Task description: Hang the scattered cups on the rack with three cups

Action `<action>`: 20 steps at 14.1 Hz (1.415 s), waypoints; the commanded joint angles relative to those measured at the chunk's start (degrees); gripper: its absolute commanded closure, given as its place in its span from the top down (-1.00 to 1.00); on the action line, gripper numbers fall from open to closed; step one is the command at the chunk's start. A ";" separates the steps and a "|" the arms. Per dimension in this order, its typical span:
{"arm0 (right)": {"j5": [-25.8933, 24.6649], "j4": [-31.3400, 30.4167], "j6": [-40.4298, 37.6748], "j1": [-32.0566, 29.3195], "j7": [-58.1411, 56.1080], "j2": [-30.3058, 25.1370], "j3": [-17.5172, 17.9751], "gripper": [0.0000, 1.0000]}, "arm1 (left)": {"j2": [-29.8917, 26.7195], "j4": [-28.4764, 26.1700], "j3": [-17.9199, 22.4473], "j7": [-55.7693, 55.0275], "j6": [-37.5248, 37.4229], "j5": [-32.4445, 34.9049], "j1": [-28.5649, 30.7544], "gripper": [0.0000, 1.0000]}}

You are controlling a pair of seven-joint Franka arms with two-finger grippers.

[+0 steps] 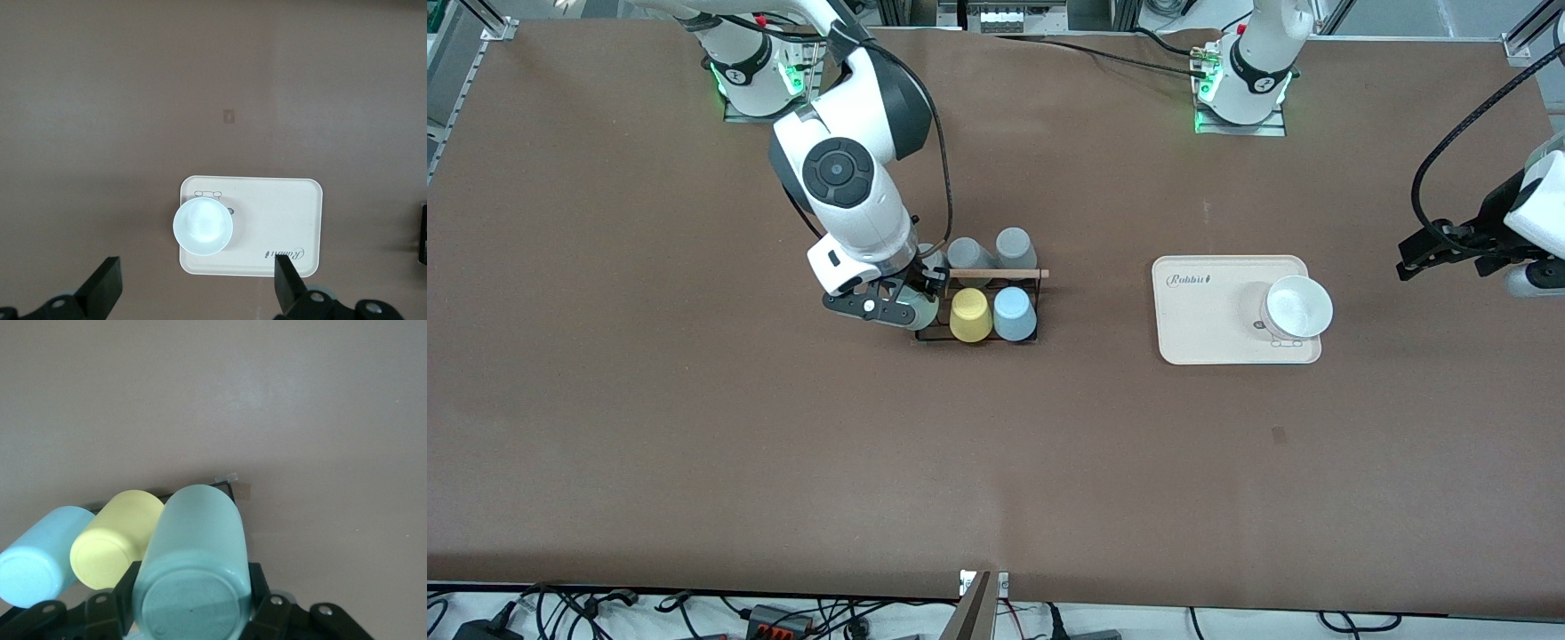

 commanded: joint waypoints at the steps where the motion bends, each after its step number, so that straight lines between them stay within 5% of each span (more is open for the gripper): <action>1: 0.47 1.09 0.62 0.72 0.78 1.31 -0.03 -0.69 | -0.80 -0.16 0.30 0.62 -1.13 -1.01 0.19 1.00; 20: -3.04 -2.07 4.31 2.48 0.78 5.53 0.14 -0.46 | -0.89 0.10 -0.23 0.62 -0.95 -1.09 0.10 1.00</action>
